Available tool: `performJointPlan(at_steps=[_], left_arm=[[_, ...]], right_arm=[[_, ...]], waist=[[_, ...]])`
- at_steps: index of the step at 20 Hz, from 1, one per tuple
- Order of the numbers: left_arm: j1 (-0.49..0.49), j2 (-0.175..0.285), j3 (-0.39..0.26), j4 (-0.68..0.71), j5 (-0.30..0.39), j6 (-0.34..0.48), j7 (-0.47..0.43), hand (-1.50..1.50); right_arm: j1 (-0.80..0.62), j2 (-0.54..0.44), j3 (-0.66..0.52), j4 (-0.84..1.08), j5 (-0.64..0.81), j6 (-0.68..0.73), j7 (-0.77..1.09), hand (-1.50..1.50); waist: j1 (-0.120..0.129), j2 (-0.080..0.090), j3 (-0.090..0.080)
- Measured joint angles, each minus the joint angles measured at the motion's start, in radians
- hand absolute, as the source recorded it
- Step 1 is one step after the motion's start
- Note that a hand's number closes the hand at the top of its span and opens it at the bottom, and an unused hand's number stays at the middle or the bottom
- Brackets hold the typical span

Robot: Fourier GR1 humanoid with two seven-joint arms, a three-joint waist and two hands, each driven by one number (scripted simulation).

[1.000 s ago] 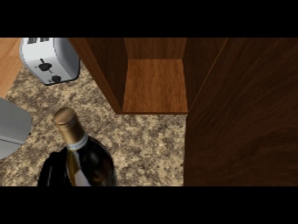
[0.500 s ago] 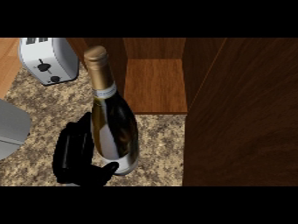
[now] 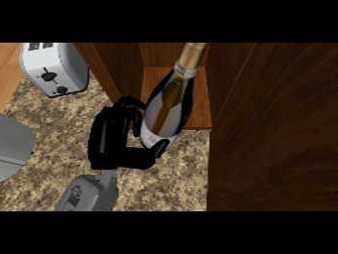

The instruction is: Pick up the wine, place it into the cabinet and close the cabinet

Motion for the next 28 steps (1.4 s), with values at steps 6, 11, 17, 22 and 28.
performJointPlan(at_steps=[6,11,17,22,28], left_arm=[[-0.101,0.000,-0.073,0.154,-0.006,0.100,-0.052,1.50],[-0.159,0.000,-0.103,0.255,0.042,0.148,-0.099,1.50],[-0.215,-0.001,-0.141,0.393,0.149,0.192,-0.183,1.50],[-0.230,-0.001,-0.145,0.493,0.199,0.181,-0.243,1.50],[-0.269,-0.001,-0.160,0.620,0.297,0.160,-0.326,1.50]], right_arm=[[-0.004,-0.009,-0.010,-0.021,-0.012,0.000,0.012,-1.50],[0.003,-0.024,-0.039,-0.018,-0.043,0.016,0.010,-1.50],[0.001,-0.032,-0.061,-0.003,-0.067,0.030,0.004,-1.50],[-0.012,-0.021,-0.040,-0.004,-0.042,0.013,0.010,-1.50],[-0.007,-0.026,-0.048,-0.009,-0.056,0.017,0.019,-1.50]], waist=[[-0.002,0.000,0.000],[-0.003,0.000,0.000],[-0.004,0.001,0.000],[-0.003,0.001,0.000],[-0.006,0.001,0.000]])
